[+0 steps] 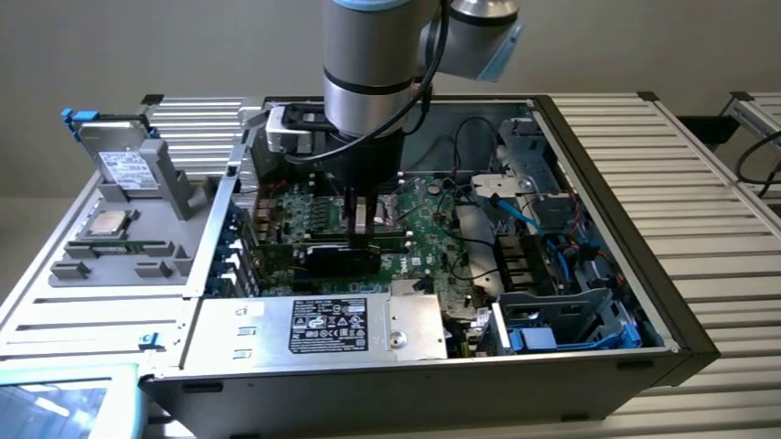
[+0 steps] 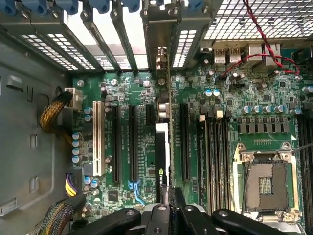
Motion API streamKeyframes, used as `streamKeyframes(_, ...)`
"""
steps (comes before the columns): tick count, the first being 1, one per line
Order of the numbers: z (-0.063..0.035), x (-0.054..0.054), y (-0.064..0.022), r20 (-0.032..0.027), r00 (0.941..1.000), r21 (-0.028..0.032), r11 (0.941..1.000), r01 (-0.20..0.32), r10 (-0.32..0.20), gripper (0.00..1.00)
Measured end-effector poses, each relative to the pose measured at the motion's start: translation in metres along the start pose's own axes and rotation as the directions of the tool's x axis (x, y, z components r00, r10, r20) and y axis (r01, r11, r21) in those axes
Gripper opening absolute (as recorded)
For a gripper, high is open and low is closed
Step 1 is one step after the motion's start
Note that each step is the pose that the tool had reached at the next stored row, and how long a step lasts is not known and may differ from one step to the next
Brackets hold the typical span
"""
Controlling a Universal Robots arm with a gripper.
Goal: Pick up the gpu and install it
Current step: 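Press down on the gpu until it lock into place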
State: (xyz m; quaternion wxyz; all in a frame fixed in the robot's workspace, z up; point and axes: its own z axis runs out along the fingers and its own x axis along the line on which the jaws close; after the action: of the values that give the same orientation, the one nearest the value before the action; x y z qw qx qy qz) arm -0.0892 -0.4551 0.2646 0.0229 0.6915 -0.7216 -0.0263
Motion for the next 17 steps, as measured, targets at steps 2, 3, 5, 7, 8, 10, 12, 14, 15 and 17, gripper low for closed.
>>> streamKeyframes(2,0.0003,0.0,0.0,0.0002,1.0,0.0,1.0,0.0,0.0,0.14)
streamKeyframes(3,0.0004,0.0,0.0,0.0004,1.0,0.0001,1.0,0.0,0.0,0.14)
streamKeyframes(5,0.0006,-0.0001,-0.0001,0.0009,1.0,0.0003,1.0,0.0,0.0,0.14)
streamKeyframes(7,0.0008,-0.0001,-0.0001,0.0007,1.0,0.0002,1.0,0.0,0.0,0.14)
streamKeyframes(8,0.0013,0.0,-0.0001,0.0007,1.0,0.0003,1.0,0.0,0.0,0.14)
streamKeyframes(10,0.0034,0.0001,-0.0002,-0.0006,1.0,-0.0001,1.0,0.0,0.0,0.14)
streamKeyframes(12,0.005,0.0001,-0.0004,-0.0006,1.0,-0.0003,1.0,0.0,0.0,0.14)
streamKeyframes(14,0.0053,-0.0001,-0.0004,0.0001,1.0,-0.0001,1.0,0.0,0.0,0.14)
streamKeyframes(15,0.0041,-0.0003,-0.0004,-0.0001,1.0,-0.0007,1.0,0.0,0.0,0.14)
streamKeyframes(17,-0.0033,-0.0005,0.0002,0.003,1.0,-0.0004,1.0,0.0,0.0,0.14)
